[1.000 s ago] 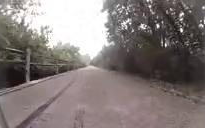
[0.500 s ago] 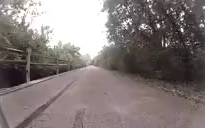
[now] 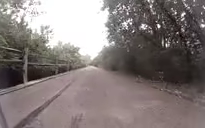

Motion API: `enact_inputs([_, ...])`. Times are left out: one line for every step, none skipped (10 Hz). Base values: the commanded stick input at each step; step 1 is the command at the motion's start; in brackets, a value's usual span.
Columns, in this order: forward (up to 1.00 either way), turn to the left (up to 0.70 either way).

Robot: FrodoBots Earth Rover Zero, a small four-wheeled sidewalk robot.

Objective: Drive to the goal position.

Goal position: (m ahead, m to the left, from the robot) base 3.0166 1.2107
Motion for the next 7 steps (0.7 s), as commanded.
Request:
enact_inputs([0.70,0.00])
enact_inputs([0.70,0.02])
enact_inputs([0.70,0.04])
enact_inputs([0.70,0.06])
enact_inputs([0.70,0.06])
enact_inputs([0.70,0.03])
enact_inputs([0.70,0.00])
